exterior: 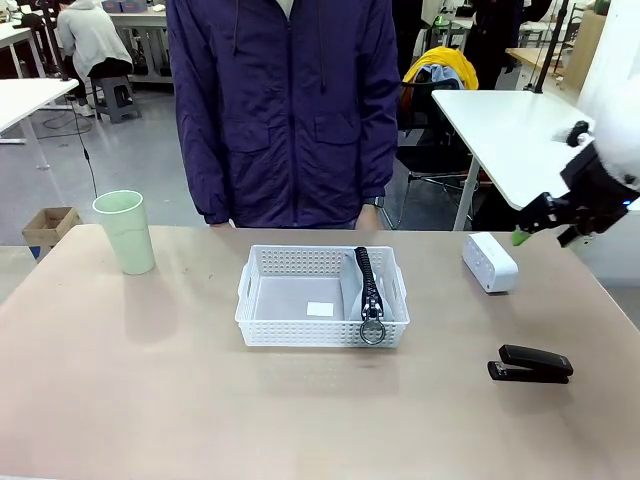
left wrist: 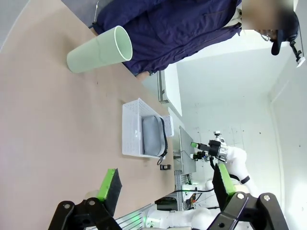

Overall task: Efficiently arrange items inside the basket to fit them all.
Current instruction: Pick up the Digital clock and place it inside the Organizing basket.

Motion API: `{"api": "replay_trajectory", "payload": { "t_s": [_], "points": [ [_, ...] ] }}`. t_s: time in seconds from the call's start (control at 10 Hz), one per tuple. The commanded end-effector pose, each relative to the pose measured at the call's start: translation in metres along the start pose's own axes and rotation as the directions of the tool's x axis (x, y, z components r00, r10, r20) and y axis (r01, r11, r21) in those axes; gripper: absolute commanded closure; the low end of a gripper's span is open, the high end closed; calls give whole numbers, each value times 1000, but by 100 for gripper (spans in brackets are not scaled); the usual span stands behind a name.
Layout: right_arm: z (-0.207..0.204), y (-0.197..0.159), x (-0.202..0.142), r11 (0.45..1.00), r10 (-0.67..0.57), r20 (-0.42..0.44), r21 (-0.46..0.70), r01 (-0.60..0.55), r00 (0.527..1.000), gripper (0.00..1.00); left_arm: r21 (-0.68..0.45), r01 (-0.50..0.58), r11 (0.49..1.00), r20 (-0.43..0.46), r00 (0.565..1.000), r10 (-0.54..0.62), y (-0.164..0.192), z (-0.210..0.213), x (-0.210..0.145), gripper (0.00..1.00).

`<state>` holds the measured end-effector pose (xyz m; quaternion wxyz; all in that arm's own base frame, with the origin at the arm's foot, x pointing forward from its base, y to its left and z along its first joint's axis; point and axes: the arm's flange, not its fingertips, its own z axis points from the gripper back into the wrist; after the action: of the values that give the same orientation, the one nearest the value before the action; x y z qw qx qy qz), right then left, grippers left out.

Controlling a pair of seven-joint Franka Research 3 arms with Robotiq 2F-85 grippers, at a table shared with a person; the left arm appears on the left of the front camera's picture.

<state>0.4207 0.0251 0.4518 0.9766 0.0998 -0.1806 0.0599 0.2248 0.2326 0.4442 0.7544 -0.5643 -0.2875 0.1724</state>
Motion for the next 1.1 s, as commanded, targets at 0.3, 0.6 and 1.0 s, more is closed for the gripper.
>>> {"api": "replay_trajectory", "payload": {
  "t_s": [0.3,0.6,1.0],
  "points": [
    [-61,-13,27,998,65,202,6,-68,977,0,-26,23,999,12,1000,-22,-2,1,1,0],
    [-89,-29,41,994,108,231,-2,-110,967,0,-26,23,999,12,1000,-22,-2,1,1,0],
    [-120,-33,54,994,107,183,16,-111,977,0,-26,23,999,12,1000,-22,-2,1,1,0]
  ]
}}
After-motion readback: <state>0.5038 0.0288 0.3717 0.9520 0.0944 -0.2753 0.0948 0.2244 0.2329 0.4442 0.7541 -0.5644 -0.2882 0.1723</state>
